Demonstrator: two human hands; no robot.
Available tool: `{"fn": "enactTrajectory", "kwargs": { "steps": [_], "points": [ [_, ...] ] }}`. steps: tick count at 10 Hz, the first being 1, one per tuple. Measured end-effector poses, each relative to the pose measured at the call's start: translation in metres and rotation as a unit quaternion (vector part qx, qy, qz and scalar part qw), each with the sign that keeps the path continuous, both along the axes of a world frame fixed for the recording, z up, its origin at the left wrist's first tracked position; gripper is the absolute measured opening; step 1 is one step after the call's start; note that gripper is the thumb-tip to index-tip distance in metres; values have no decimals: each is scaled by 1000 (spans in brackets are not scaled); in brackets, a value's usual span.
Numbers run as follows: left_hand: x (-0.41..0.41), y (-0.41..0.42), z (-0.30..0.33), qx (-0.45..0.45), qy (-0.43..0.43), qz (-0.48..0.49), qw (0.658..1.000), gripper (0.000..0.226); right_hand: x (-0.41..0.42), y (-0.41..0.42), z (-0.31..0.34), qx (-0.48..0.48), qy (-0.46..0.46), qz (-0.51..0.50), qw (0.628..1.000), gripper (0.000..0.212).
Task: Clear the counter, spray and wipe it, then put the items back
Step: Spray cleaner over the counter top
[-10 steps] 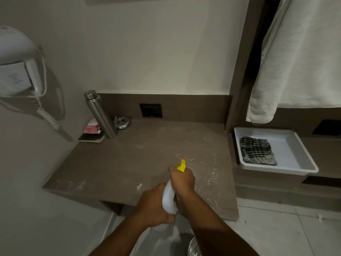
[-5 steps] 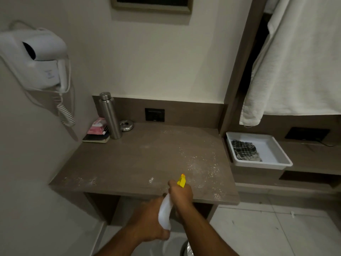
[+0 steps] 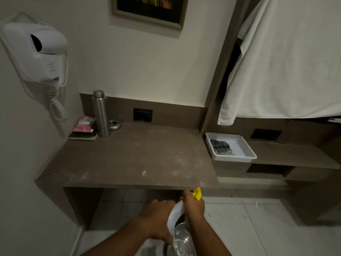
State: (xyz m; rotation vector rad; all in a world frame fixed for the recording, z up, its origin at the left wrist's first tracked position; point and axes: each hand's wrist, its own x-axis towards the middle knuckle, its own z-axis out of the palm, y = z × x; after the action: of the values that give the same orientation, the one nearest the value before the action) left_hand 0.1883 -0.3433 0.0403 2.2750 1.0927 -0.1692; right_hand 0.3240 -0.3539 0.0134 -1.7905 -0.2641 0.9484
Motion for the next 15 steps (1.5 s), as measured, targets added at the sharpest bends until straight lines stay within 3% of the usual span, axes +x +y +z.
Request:
{"fn": "enactTrajectory", "kwargs": {
  "steps": [2,6,7,9,10,12,13,14,15],
  "points": [
    [-14,-15,4,-9,-19,-2,1000,89,-16,-6,-2,-1,-1,21,1000,14],
    [-118,-30,-21,36,-25,150,988,91,-128,8,-1,3,-17,202,979,16],
    [-148,-39,-17,43,-50,191,979,78,-165,12,1,5,-35,242,970,21],
    [-210,-66,-13,58,-70,293,952,95,-236,13,0,15,-3,329,944,23],
    [-230,-74,-17,21,-86,345,934,104,-262,12,-2,24,-21,359,933,24],
    [-260,-93,-28,23,-71,447,891,90,-306,9,5,44,6,459,887,18],
    [-270,-101,-37,-6,-53,492,869,97,-319,8,3,50,-8,456,889,26],
    [-274,-93,-34,-10,-55,491,869,103,-317,10,4,45,-6,460,887,26],
    [-255,-69,-32,17,-93,475,875,86,-299,11,5,43,-13,408,912,18]
  ]
}}
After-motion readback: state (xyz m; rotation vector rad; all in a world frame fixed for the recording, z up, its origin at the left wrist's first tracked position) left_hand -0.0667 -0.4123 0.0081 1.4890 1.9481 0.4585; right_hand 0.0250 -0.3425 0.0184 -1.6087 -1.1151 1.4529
